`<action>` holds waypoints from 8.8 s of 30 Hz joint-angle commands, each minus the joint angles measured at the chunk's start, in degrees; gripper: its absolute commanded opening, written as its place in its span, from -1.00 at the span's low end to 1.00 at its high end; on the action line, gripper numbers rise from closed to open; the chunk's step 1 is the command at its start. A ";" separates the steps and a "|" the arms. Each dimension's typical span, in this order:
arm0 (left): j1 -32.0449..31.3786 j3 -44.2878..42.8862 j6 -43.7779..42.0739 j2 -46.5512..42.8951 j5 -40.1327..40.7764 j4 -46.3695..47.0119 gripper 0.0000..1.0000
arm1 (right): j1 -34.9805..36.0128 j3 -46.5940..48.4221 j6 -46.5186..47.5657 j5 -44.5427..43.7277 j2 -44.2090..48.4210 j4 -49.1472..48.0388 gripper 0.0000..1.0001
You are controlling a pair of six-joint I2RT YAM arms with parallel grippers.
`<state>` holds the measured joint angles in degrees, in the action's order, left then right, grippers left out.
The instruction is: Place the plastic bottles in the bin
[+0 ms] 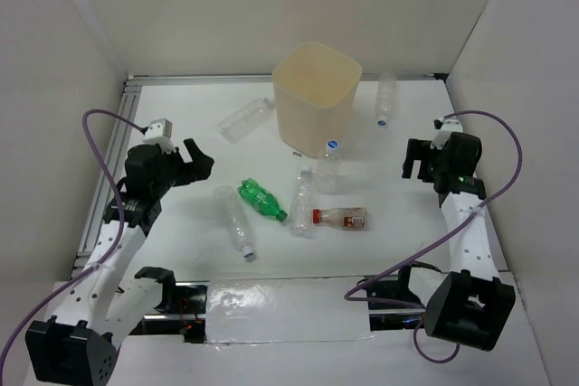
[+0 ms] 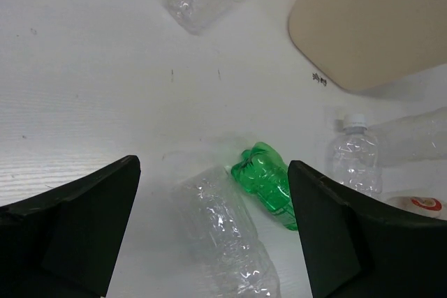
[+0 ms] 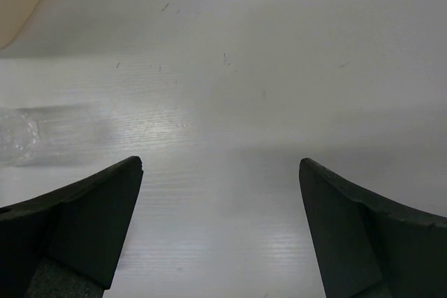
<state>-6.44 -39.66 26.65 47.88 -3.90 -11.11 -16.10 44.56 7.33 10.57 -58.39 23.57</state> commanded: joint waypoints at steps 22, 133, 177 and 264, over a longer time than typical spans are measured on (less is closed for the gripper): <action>0.20 -1.66 -1.78 2.31 -9.90 1.19 0.97 | 0.28 38.04 -3.27 10.16 -49.94 -12.49 1.00; -4.19 -48.29 -34.64 67.14 -9.22 9.64 0.96 | 15.23 38.63 31.01 19.46 -10.89 14.40 1.00; -18.77 -57.62 0.69 50.11 -13.18 33.79 -0.51 | 7.22 9.76 22.19 40.23 -4.19 9.38 1.00; -44.28 9.16 40.85 15.92 37.92 -7.17 1.00 | 28.40 61.36 6.82 32.14 -34.87 -8.20 1.00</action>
<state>-50.87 -31.07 68.99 62.11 34.13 -22.33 13.17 102.10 13.74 39.99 -99.39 14.57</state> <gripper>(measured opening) 0.998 0.998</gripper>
